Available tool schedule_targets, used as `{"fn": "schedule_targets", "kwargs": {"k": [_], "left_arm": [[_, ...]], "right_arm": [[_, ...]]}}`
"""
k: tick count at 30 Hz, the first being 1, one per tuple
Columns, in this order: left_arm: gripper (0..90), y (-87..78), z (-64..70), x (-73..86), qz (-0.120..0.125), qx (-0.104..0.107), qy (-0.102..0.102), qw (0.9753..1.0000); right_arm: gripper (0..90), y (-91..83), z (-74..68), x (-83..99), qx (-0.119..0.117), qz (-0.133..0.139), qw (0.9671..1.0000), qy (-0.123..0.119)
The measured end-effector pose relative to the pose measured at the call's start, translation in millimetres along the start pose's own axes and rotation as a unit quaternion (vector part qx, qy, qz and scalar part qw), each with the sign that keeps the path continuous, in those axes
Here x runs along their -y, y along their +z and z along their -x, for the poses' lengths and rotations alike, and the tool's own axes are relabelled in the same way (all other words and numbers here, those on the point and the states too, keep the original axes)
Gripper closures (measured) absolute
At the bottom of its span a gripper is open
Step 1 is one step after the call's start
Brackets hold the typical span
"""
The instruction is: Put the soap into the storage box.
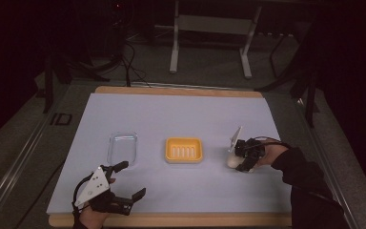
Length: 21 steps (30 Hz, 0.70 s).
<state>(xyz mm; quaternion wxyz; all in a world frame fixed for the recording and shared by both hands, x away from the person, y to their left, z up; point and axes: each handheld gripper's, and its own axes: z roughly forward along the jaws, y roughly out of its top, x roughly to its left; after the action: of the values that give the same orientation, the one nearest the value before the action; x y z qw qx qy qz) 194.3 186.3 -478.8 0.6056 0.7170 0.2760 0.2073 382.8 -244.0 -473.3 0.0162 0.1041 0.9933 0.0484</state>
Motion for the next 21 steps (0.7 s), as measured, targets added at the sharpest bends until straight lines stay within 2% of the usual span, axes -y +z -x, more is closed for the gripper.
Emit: {"fn": "schedule_targets", "kwargs": {"k": [10, 16, 21], "left_arm": [[1.1, -0.2, 0.4, -0.1, 0.0, 0.002, 0.001, 1.0], [1.1, 0.2, 0.6, 0.0, -0.001, 0.006, 0.002, 1.0], [1.1, 0.4, 0.5, 0.2, -0.002, 0.006, 0.001, 1.0]], "right_arm": [[49.8, -19.8, 0.8, -3.6, 0.002, -0.001, 0.9998, -0.022], [49.8, -30.1, 3.7, -8.5, -0.008, -0.007, 0.9998, -0.016], [49.8, -40.2, 4.5, -13.8, -0.001, -0.009, 0.9996, -0.026]]}}
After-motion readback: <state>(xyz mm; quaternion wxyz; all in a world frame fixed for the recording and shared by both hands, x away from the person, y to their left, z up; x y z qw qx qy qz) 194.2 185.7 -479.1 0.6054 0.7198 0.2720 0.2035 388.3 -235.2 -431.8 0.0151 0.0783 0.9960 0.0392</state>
